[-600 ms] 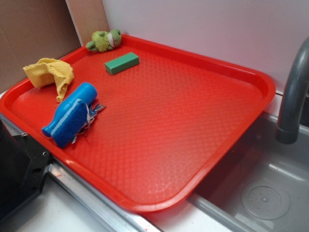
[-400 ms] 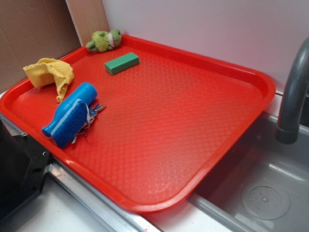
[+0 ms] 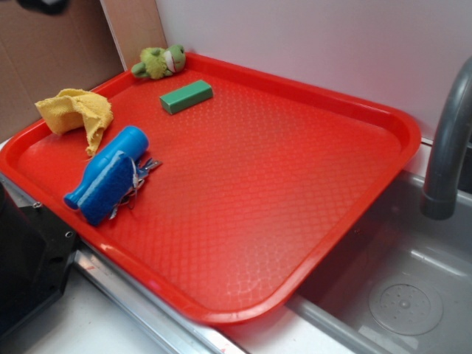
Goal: Grab the yellow cloth.
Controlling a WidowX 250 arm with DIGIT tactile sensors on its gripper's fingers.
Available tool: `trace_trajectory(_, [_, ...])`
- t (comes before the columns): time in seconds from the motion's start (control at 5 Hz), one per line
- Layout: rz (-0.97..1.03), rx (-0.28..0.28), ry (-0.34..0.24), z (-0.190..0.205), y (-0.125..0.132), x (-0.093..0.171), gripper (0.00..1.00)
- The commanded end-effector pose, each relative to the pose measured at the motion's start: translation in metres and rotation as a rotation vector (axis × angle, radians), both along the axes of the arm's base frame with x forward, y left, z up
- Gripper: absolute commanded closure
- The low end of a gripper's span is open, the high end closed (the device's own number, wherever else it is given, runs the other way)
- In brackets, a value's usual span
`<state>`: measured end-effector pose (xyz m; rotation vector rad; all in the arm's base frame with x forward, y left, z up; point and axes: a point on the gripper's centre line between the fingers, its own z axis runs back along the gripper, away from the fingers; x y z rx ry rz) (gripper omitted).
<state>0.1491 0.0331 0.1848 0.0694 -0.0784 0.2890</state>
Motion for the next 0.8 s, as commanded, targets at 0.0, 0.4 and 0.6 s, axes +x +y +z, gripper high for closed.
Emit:
trace_trajectory(0.0, [0.494, -0.017, -0.161, -0.051, 0.090, 0.037, 0.00])
trace_trajectory(0.4, [0.996, -0.008, -0.164, -0.093, 0.112, 0.039, 0.00])
trace_trajectory(0.6, [1.199, -0.003, -0.091, -0.112, 0.109, 0.028, 0.00])
